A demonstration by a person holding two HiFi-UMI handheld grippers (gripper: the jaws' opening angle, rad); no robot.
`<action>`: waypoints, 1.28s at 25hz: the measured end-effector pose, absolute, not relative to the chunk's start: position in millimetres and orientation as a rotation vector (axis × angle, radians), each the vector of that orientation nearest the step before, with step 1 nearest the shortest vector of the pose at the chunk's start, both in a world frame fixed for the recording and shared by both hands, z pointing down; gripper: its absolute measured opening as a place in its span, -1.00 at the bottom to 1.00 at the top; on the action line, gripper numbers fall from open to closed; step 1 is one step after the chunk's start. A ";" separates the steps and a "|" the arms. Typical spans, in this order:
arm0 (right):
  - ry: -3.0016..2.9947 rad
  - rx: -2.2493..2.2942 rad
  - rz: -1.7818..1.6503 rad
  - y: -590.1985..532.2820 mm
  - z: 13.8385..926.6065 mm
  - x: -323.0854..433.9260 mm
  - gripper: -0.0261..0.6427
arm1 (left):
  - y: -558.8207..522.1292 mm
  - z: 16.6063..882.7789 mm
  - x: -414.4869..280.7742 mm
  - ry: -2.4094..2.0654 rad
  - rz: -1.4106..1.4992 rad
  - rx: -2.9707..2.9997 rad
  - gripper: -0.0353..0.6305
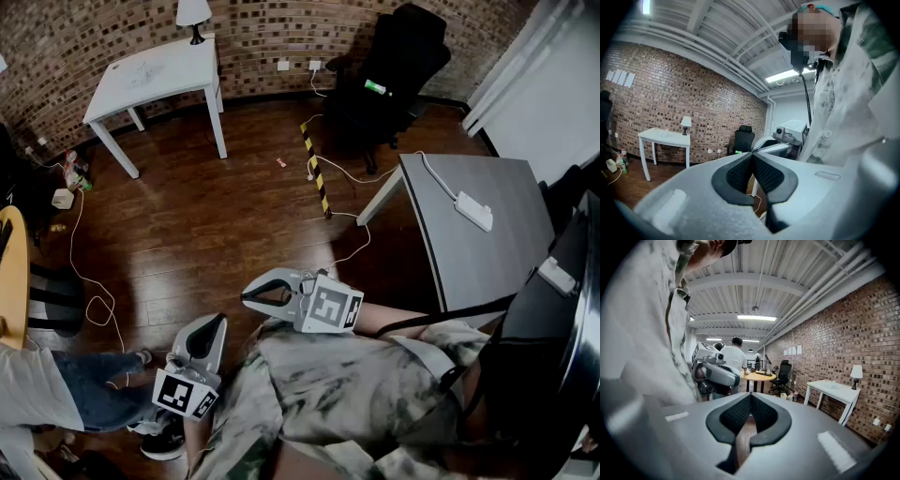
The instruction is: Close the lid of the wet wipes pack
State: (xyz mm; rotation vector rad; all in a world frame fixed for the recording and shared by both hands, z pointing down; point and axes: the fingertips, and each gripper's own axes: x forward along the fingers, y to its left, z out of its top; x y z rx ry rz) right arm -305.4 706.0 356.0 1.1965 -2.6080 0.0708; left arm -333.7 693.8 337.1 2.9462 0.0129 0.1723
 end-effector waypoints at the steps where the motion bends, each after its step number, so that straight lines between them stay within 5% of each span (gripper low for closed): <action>1: -2.605 1.200 0.079 705.7 354.8 -304.9 -0.91 | 693.5 336.6 -333.1 0.013 0.170 2.946 -0.89; 32: -2.562 1.212 0.099 633.9 351.9 -244.6 -0.91 | 605.8 340.7 -330.3 -0.236 0.198 2.956 -0.89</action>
